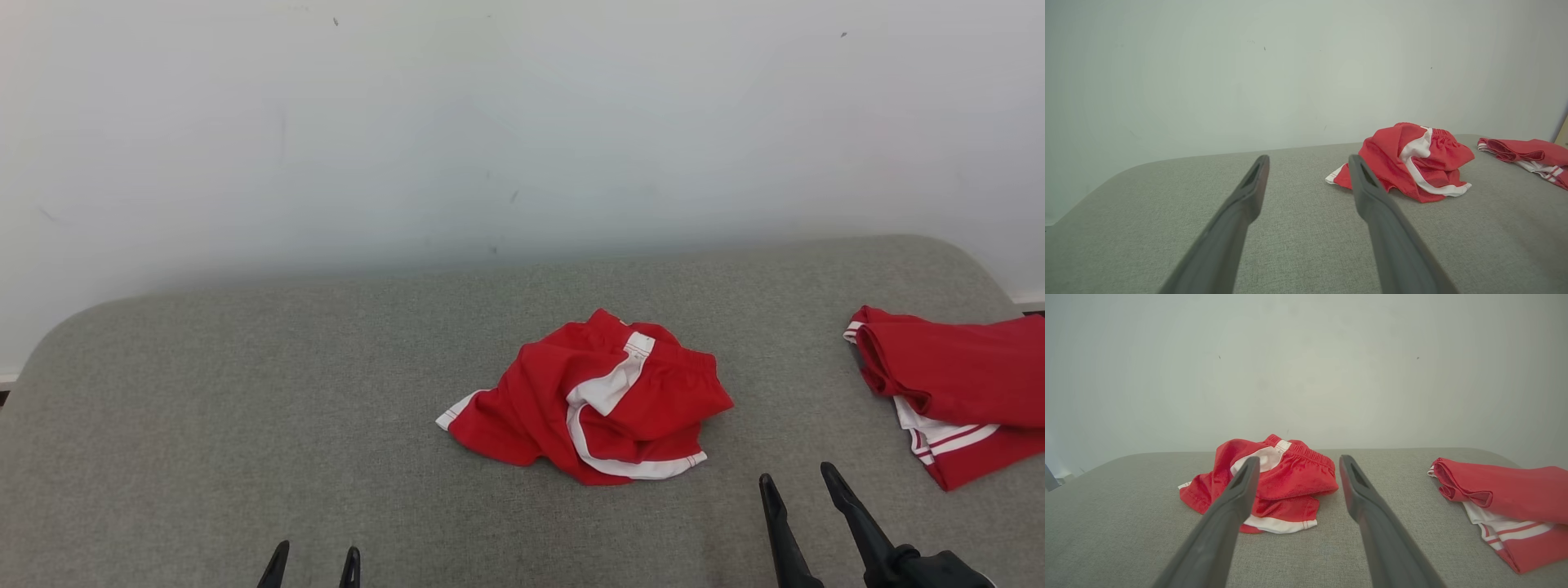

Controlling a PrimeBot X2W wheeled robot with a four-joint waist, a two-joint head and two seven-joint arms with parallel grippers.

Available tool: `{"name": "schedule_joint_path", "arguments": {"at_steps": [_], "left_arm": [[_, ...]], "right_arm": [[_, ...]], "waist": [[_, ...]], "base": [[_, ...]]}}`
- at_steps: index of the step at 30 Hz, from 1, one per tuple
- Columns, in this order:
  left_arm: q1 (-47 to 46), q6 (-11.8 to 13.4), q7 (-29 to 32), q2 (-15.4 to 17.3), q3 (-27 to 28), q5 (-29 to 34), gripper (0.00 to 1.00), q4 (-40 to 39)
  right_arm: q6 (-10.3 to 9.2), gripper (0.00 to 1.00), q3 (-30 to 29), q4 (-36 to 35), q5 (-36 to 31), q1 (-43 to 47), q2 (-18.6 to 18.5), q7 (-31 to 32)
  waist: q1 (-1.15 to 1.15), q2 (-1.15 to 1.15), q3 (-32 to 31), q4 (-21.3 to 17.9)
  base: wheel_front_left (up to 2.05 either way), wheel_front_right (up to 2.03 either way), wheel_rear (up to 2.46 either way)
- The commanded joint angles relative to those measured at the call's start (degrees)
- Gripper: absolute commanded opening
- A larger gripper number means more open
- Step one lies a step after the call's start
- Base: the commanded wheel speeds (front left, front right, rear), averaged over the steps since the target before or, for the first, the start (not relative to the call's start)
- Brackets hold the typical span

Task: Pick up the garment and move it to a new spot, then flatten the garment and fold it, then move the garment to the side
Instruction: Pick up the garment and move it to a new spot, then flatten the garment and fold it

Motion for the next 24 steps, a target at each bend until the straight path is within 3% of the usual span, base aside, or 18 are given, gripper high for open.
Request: {"name": "schedule_joint_path", "arguments": {"at_steps": [1, 16, 24], "left_arm": [[1.0, -0.4, -0.3, -0.2, 0.5, 0.5, 1.00, 0.2], [0.4, -2.9, -0.3, -2.7, 1.9, 1.6, 1.00, 0.5], [-11.2, -9.3, -0.3, -2.2, -2.7, 3.6, 1.00, 5.0]], "right_arm": [[-0.04, 1.00, 0.1, 0.1, 0.1, 0.8, 0.0, 0.0], [-0.04, 1.00, 0.3, 0.3, 0.7, 0.6, -0.4, 0.0], [-0.04, 1.00, 1.6, -0.1, 1.1, -1.9, -1.7, 0.0]], "waist": [[0.01, 0.01, -0.1, -0.1], [0.01, 0.01, 0.0, -0.5], [0.01, 0.01, 3.1, -2.9]], "base": [[0.00, 0.00, 0.00], [0.00, 0.00, 0.00], [0.00, 0.00, 0.00]]}}
